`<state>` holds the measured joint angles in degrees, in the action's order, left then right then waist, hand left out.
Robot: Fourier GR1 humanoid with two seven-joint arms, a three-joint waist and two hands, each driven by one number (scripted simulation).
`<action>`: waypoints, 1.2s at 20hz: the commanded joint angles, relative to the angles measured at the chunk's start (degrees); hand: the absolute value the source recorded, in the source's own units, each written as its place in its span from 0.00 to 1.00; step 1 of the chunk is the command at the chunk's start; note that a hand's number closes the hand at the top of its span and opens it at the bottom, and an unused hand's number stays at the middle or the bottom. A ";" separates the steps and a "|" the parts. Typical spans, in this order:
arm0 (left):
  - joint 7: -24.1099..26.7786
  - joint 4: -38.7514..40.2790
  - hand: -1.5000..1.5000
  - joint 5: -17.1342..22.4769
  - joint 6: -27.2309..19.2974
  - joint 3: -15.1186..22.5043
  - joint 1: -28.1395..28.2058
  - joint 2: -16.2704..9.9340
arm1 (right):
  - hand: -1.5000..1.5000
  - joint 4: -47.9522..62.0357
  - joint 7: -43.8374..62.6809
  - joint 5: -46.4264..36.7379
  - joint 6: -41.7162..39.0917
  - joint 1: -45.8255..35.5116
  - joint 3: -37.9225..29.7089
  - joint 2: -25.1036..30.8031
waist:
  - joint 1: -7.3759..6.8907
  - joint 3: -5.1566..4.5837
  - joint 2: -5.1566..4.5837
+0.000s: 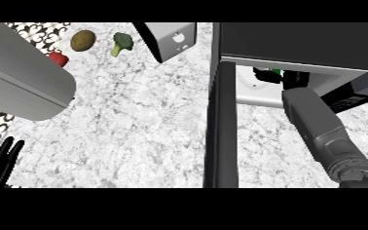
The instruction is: Pick up the milk, place it into the microwave and close the microwave
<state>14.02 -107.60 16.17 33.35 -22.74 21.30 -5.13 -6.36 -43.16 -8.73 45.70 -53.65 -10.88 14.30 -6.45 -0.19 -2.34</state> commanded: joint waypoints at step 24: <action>2.39 5.00 0.00 -3.84 0.23 1.04 -3.90 -0.47 | 0.00 2.26 3.28 -4.03 4.32 -3.17 2.20 -3.36 | 0.01 0.44 -0.22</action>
<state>15.90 -103.11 12.20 33.10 -21.23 17.58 -5.02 -4.12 -39.84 -12.36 49.08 -55.98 -8.92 11.66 -6.61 0.29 -2.78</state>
